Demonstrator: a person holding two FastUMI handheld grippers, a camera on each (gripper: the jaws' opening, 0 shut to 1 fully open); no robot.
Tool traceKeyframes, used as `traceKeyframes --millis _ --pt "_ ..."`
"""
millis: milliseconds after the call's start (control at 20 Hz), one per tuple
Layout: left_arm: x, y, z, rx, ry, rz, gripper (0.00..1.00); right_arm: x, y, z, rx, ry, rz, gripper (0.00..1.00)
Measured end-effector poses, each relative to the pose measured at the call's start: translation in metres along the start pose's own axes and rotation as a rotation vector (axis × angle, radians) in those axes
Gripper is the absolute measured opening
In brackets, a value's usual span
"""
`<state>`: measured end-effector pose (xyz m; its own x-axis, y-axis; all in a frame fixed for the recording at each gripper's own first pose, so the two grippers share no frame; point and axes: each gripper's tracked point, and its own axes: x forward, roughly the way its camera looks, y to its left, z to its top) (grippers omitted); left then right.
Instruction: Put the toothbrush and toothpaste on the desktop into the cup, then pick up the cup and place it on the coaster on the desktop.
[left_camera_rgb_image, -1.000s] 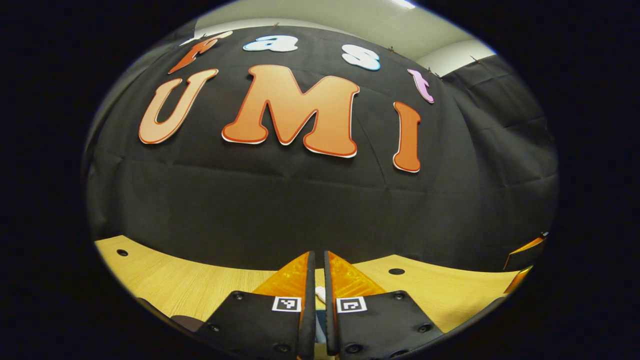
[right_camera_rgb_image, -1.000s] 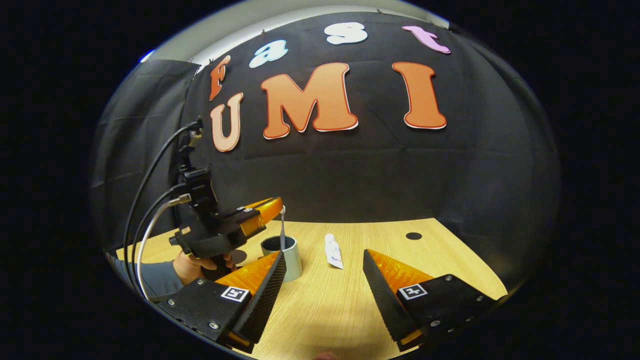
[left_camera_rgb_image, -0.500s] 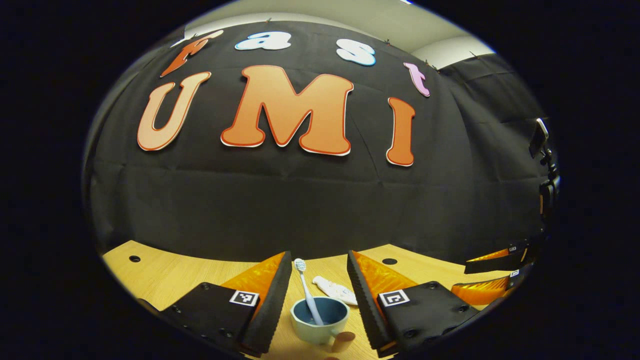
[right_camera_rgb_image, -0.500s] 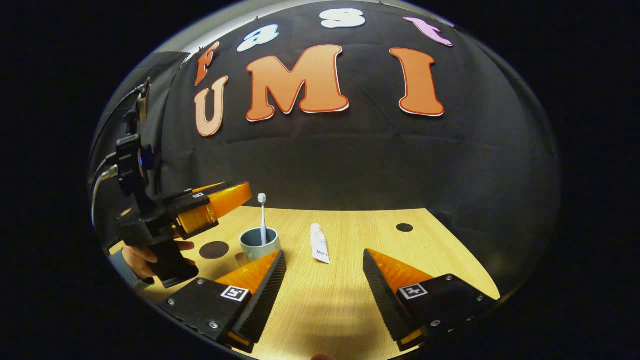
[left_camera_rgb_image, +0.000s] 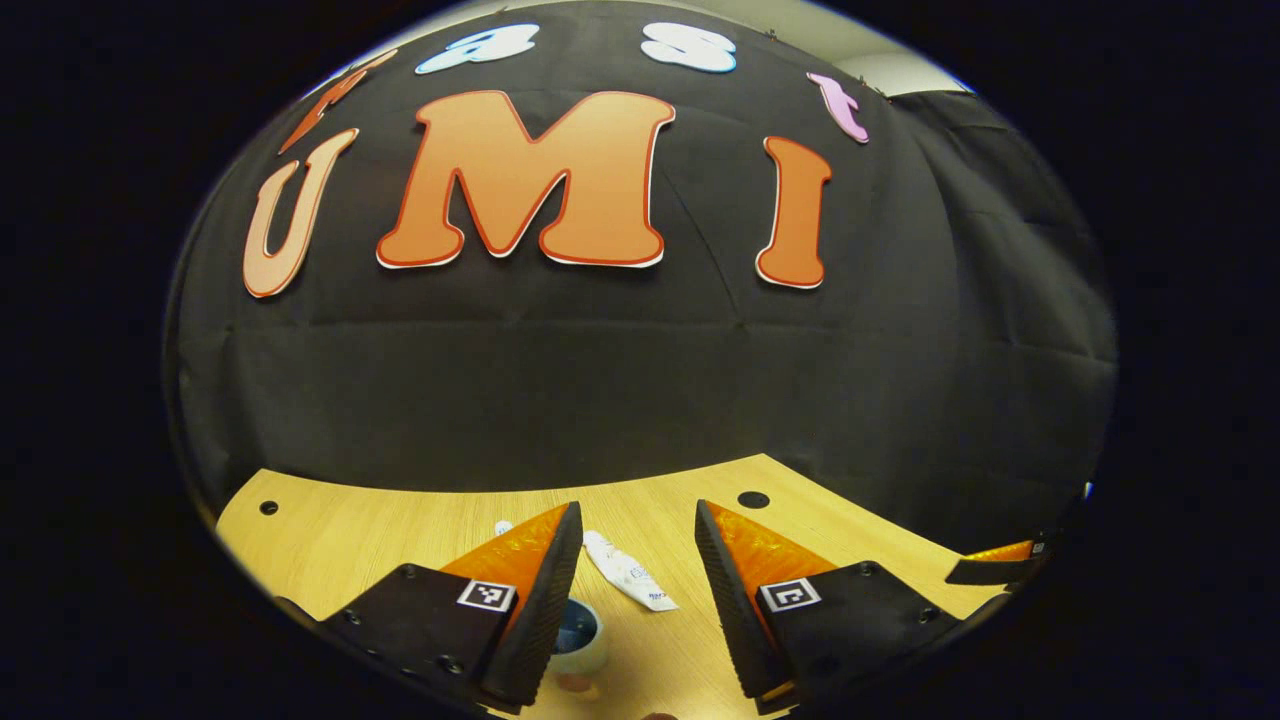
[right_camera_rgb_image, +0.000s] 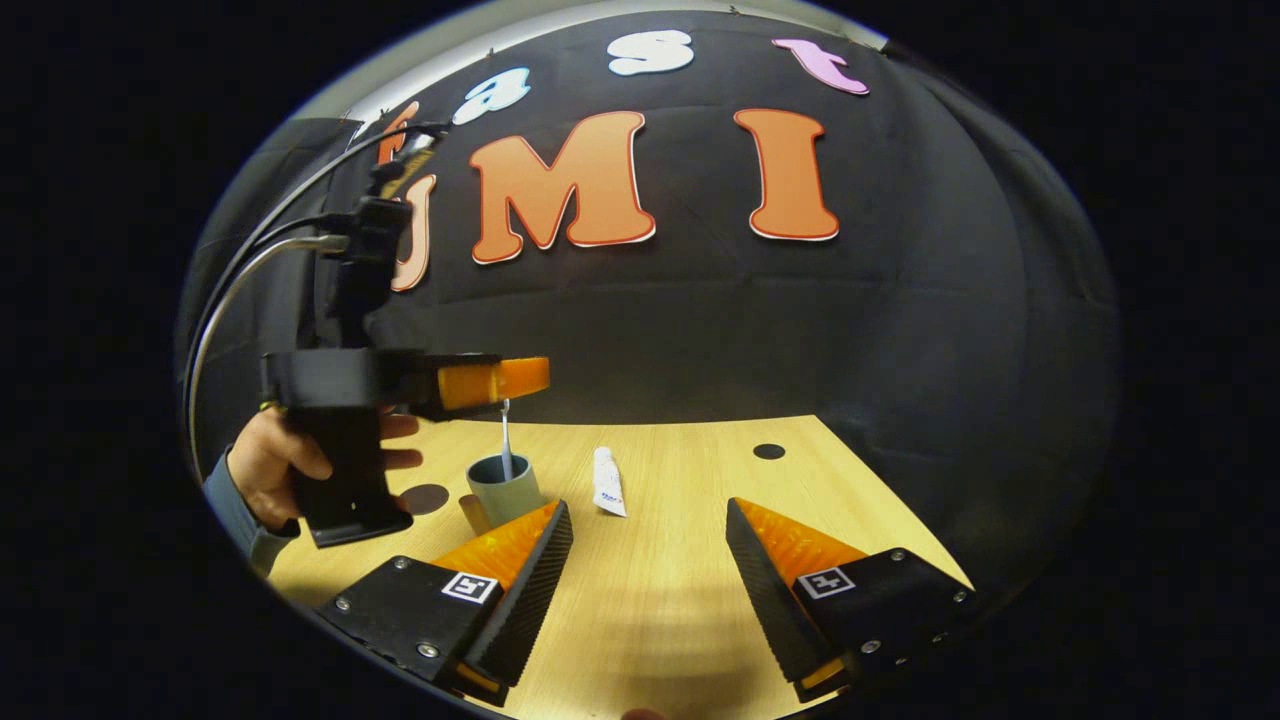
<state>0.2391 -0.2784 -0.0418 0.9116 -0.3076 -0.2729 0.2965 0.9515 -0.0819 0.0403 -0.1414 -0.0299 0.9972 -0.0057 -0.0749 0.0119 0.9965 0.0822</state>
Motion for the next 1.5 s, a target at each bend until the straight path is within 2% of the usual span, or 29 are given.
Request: traceKeyframes --millis 100,200,350,700,800,850,1100,1250,1350,1500 --pt "0.021 -0.006 -0.008 -0.027 0.083 0.032 0.74 -0.011 -0.011 -0.003 -0.003 -0.001 -0.006 0.93" --pt "0.040 -0.020 -0.018 -0.065 0.168 0.040 0.78 -0.019 -0.019 -0.004 -0.010 -0.003 -0.011 0.93" --pt "0.073 -0.028 -0.030 -0.066 0.292 0.070 0.80 -0.030 -0.025 -0.005 0.005 -0.008 0.000 0.93" --pt "0.136 -0.020 -0.105 -0.064 0.644 0.189 0.80 -0.054 -0.057 -0.016 0.005 -0.031 -0.033 0.93" --pt "0.151 -0.014 -0.127 -0.081 0.727 0.224 0.77 -0.058 -0.063 -0.024 0.007 -0.026 -0.038 0.93" --pt "0.159 -0.009 -0.137 -0.085 0.757 0.245 0.80 -0.058 -0.067 -0.027 0.005 -0.019 -0.044 0.93" --pt "0.192 0.019 -0.177 -0.053 0.845 0.336 0.80 -0.063 -0.076 -0.039 -0.004 0.003 -0.050 0.93" --pt "0.207 0.027 -0.171 -0.013 0.854 0.382 0.80 -0.062 -0.077 -0.048 -0.002 0.016 -0.049 0.93" --pt "0.210 0.029 -0.176 -0.036 0.846 0.389 0.71 -0.062 -0.076 -0.051 -0.005 0.023 -0.046 0.93" --pt "0.208 0.041 -0.184 -0.084 0.861 0.401 0.48 -0.060 -0.078 -0.056 -0.006 0.038 -0.054 0.93"
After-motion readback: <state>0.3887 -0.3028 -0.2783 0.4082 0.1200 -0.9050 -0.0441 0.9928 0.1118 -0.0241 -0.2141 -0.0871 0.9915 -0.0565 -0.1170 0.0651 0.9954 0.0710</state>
